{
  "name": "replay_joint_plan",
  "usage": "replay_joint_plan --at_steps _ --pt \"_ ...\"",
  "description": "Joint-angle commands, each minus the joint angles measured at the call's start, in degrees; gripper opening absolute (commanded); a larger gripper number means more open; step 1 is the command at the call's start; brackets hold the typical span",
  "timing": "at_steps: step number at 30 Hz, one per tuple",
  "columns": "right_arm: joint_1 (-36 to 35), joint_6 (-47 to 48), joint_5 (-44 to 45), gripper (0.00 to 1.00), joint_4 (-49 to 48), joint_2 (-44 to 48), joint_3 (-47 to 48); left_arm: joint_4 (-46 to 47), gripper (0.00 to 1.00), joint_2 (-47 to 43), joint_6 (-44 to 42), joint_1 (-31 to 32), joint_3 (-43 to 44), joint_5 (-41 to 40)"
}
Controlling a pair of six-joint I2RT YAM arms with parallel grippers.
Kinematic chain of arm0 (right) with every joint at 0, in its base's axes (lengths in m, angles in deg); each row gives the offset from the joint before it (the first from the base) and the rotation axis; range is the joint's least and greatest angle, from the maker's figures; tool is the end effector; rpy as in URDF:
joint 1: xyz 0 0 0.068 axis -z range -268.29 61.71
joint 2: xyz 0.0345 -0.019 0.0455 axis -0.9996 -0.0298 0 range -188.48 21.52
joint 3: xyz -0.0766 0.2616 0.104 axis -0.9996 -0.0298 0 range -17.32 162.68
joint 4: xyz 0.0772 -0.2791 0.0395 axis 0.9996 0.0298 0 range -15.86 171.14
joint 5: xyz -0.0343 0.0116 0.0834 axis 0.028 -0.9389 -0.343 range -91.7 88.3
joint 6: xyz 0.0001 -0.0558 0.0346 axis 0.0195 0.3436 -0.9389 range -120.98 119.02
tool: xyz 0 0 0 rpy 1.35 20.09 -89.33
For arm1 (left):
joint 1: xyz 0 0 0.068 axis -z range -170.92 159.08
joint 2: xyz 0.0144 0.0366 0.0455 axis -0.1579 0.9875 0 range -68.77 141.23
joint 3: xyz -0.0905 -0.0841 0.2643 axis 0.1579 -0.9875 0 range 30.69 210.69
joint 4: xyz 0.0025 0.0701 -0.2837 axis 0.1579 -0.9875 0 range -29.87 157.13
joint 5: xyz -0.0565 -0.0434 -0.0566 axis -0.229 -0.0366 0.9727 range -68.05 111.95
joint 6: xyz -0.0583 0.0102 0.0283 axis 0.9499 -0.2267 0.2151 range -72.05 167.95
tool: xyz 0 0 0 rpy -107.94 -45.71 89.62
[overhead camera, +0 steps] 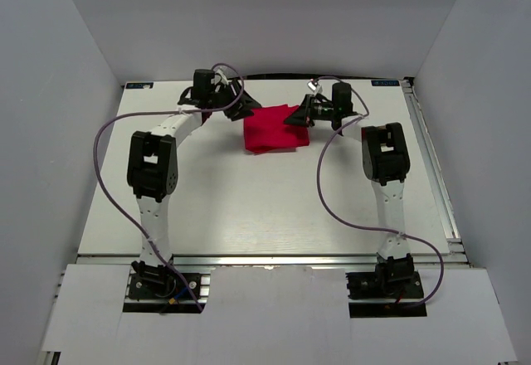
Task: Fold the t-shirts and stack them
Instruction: Smooth out wrinkles on the folded tshirt
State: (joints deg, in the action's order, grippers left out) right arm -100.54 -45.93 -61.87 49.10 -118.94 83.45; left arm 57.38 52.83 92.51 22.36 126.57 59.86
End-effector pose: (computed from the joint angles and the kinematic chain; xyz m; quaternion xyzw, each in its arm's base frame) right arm 0.5642 0.1684 0.1376 -0.1011 0.7434 0.6015 0.2744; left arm 0.5165 -0.1545 0.2220 -0.0833 0.8497 -0.4622 0.2396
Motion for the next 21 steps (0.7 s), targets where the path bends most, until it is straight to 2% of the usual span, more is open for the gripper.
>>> replay_joint_plan --at_steps 1,9,14,21 --pt "-0.5 4.9 -4.1 0.07 5.0 -0.2 -0.1 2.6 0.59 4.1 3.2 -0.4 5.6 -0.2" --pt "-0.6 8.9 -0.9 0.07 10.4 -1.5 -0.5 12.9 0.58 15.4 13.0 -0.4 11.2 1.6" --pt "-0.6 12.9 2.1 0.07 17.5 -2.3 0.2 12.0 0.57 19.5 13.8 -0.4 12.8 0.6" --pt "0.4 14.9 7.2 0.07 22.5 -3.3 -1.6 13.7 0.57 20.7 15.5 -1.1 9.8 -0.9"
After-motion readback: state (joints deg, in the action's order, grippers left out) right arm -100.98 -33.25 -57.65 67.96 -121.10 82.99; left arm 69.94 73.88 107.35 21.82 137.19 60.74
